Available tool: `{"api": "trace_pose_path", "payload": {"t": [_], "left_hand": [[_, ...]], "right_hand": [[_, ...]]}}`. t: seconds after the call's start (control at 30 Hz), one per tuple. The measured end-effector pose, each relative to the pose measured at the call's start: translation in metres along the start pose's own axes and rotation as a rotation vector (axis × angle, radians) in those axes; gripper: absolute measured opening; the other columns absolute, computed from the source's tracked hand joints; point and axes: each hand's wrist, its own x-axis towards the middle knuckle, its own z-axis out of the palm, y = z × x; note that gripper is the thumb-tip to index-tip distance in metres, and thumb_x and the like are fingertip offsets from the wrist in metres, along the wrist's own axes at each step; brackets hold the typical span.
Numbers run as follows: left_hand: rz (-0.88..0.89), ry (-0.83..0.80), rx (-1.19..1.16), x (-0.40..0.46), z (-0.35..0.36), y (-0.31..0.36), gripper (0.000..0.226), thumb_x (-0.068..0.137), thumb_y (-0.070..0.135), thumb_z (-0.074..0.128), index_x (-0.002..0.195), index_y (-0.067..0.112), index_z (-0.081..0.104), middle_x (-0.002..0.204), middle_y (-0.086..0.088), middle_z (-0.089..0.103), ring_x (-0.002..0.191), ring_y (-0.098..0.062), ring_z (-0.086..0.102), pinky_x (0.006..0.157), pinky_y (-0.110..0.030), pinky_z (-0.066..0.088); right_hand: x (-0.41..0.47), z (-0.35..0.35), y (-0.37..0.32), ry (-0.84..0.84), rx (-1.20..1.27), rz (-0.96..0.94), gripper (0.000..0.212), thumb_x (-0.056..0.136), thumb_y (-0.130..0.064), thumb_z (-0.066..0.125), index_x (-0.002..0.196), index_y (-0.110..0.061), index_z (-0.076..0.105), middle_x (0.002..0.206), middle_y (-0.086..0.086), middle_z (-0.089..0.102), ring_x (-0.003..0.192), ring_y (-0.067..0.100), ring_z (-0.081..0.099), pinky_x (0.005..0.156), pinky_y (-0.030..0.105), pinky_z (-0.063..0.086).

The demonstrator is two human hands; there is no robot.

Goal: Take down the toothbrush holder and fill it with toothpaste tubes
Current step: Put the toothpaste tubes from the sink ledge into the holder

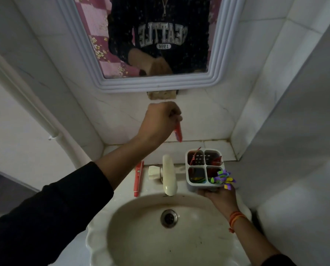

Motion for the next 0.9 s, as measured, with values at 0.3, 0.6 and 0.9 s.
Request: {"api": "trace_pose_path", "payload": {"t": [0.3, 0.6, 0.9], "left_hand": [[0.083, -0.049, 0.014, -0.016, 0.023, 0.036, 0.011, 0.093, 0.019, 0.070, 0.102, 0.014, 0.074, 0.089, 0.002, 0.075, 0.068, 0.000, 0.064, 0.072, -0.020, 0.059], [0.015, -0.035, -0.017, -0.019, 0.029, 0.046, 0.009, 0.090, 0.022, 0.073, 0.093, 0.015, 0.076, 0.082, 0.002, 0.075, 0.070, -0.007, 0.069, 0.072, -0.027, 0.060], [0.094, 0.044, -0.186, -0.024, 0.035, 0.069, 0.012, 0.088, 0.023, 0.075, 0.095, 0.013, 0.076, 0.079, 0.003, 0.076, 0.071, -0.005, 0.072, 0.072, -0.026, 0.062]], "right_hand": [[0.001, -0.001, 0.002, -0.013, 0.050, -0.013, 0.056, 0.050, -0.012, 0.094, 0.097, -0.031, 0.070, 0.097, -0.012, 0.076, 0.097, -0.004, 0.069, 0.093, 0.044, 0.057], [0.005, 0.002, 0.008, 0.006, 0.078, -0.024, 0.059, 0.044, -0.029, 0.093, 0.097, -0.039, 0.069, 0.099, -0.011, 0.076, 0.105, 0.012, 0.069, 0.090, 0.052, 0.058], [0.003, 0.002, 0.002, 0.023, -0.012, -0.059, 0.058, 0.052, -0.010, 0.097, 0.094, -0.036, 0.066, 0.090, -0.025, 0.072, 0.092, -0.016, 0.064, 0.076, 0.005, 0.050]]}}
